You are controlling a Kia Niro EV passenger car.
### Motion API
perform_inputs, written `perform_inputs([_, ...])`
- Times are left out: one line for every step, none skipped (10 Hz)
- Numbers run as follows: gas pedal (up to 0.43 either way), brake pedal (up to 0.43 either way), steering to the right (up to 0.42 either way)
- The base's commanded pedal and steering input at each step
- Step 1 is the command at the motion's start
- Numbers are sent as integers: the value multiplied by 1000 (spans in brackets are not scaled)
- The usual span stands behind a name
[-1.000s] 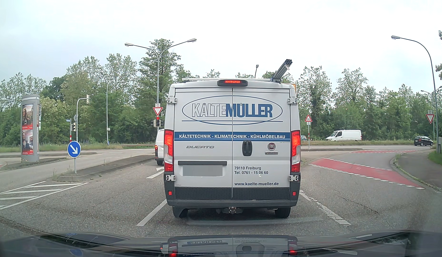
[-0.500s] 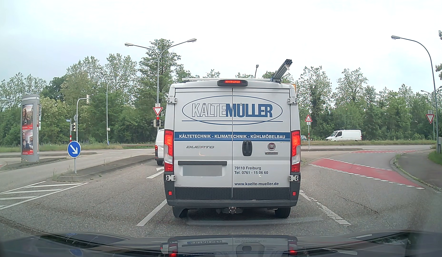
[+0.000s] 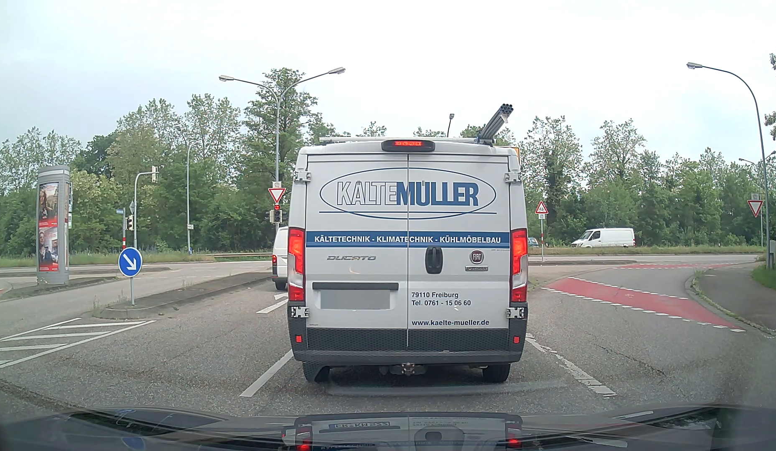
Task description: Follow the waypoints while adhering to traffic rules and regulations
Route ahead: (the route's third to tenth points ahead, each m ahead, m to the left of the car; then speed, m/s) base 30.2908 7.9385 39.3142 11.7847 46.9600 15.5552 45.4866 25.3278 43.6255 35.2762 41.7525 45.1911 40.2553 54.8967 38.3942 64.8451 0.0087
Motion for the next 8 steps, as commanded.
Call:
perform_inputs([0, 268, -1])
perform_inputs([0, 268, -1])
perform_inputs([0, 268, -1])
perform_inputs([0, 268, -1])
perform_inputs([0, 268, -1])
perform_inputs([0, 268, -1])
perform_inputs([0, 268, -1])
perform_inputs([0, 274, -1])
